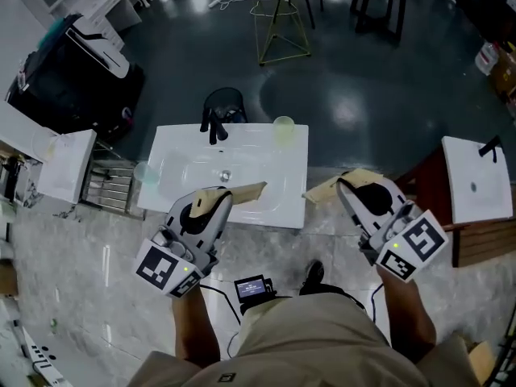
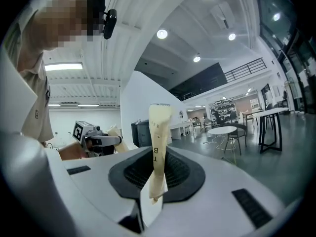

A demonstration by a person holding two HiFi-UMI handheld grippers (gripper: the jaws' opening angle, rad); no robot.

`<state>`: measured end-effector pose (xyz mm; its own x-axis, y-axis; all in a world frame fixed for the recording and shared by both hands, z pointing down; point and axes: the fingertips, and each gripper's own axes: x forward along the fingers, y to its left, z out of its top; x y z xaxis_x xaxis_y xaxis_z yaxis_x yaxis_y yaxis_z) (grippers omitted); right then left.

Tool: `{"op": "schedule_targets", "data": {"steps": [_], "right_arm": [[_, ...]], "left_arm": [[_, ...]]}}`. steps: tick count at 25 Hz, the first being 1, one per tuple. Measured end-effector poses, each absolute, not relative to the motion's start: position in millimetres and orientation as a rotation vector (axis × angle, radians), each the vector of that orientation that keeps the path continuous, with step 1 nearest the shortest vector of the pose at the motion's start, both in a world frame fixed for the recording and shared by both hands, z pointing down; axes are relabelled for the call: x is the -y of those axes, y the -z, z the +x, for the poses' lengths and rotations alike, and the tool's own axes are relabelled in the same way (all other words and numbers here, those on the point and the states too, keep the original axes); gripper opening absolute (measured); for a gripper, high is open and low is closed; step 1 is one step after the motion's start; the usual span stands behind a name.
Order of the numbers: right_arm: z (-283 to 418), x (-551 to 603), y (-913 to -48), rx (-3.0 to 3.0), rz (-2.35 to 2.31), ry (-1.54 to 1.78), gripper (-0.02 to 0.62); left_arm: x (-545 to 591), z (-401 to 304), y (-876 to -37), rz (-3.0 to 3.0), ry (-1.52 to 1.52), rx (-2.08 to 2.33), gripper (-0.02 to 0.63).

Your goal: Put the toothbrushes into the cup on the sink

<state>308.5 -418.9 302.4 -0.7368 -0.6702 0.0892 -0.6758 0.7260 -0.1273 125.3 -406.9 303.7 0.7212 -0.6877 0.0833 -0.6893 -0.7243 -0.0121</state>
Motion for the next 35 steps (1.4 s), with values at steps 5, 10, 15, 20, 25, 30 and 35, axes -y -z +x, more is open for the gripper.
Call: {"op": "schedule_targets", "data": {"steps": [5, 10, 15, 20, 25, 30, 35], "right_arm": [[332, 452, -305, 2.915, 1.055, -0.23, 0.041], [328, 492, -310, 2.929, 1.025, -0.249, 0.041], [308, 533, -324, 2.907, 1.046, -0.277, 0.041], [289, 580, -343, 2.867, 1.094, -0.278, 0.041], [273, 639, -374, 2.807, 1.143, -0.29, 0.041], [256, 698, -427, 2.733, 1.182, -0.347, 0.041], [243, 738, -480, 2.672, 1.212, -0.382, 0.041]], "left_arm": [[417, 147, -301, 2.856, -0.138, 1.255, 0.04], [431, 148, -291, 2.832, -0.078, 1.279, 0.04], [454, 121, -305, 2.795, -0.102, 1.299, 0.04], [482, 98, -324, 2.777, -0.165, 1.281, 0.04], [512, 78, -342, 2.75, -0.167, 1.249, 0.04], [548, 56, -367, 2.708, -0.152, 1.214, 0.04], [574, 39, -398, 2.661, -0.163, 1.193, 0.04]]}}
